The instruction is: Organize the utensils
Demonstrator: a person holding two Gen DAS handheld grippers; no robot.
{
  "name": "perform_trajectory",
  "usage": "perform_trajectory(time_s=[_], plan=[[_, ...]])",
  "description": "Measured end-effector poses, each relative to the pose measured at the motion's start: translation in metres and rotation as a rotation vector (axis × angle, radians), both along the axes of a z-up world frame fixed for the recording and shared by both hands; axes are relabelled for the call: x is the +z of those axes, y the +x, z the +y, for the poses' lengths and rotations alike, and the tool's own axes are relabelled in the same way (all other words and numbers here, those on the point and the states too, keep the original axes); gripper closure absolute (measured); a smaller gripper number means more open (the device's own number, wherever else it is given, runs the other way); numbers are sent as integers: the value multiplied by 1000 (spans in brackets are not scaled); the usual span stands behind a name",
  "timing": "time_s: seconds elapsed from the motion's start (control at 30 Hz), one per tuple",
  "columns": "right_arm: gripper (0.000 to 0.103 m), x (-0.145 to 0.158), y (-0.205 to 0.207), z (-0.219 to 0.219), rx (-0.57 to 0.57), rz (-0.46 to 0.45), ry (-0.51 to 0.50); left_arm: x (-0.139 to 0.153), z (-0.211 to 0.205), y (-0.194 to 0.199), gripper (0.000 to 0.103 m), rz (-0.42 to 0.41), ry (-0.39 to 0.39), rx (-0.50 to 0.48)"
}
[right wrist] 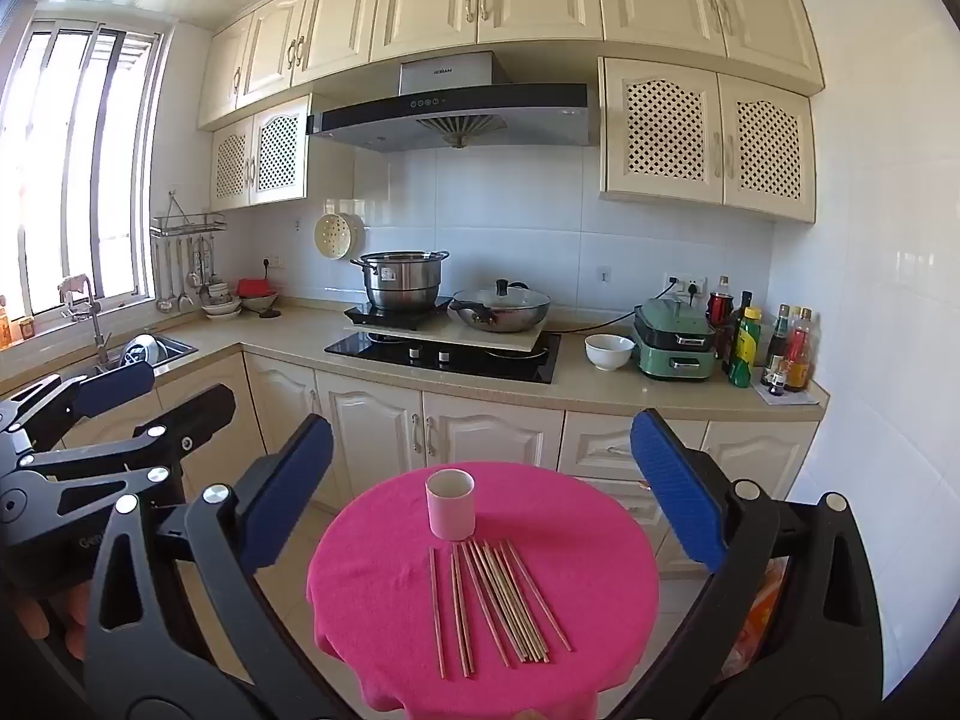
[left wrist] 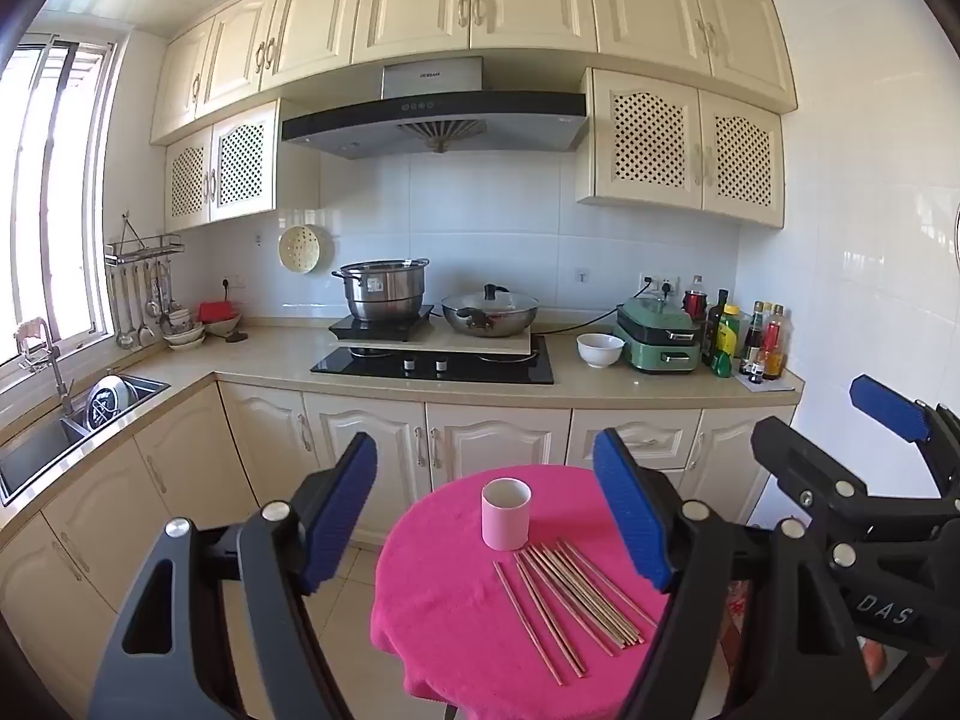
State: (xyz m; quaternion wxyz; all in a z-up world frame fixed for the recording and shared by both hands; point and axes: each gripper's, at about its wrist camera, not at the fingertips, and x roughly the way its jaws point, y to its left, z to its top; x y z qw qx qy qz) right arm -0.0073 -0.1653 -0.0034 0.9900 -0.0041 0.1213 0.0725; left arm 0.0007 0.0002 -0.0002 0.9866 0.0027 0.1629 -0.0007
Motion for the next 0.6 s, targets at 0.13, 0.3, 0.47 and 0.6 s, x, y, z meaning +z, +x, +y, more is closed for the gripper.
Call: perform_trajectory(time_s=[0.13, 0.3, 0.47, 0.6], plan=[[6, -1, 1, 0, 1, -1, 2, 0, 1, 2, 29, 0, -2, 2], [6, -2, 1, 0, 6, -2, 2, 4, -2, 2, 29, -12, 8, -2], [6, -5, 10, -1, 16, 5, 12, 4, -3, 8, 29, -11, 16, 2], [6, -8, 10, -1, 23, 4, -1, 4, 0, 8, 29, -14, 14, 7]])
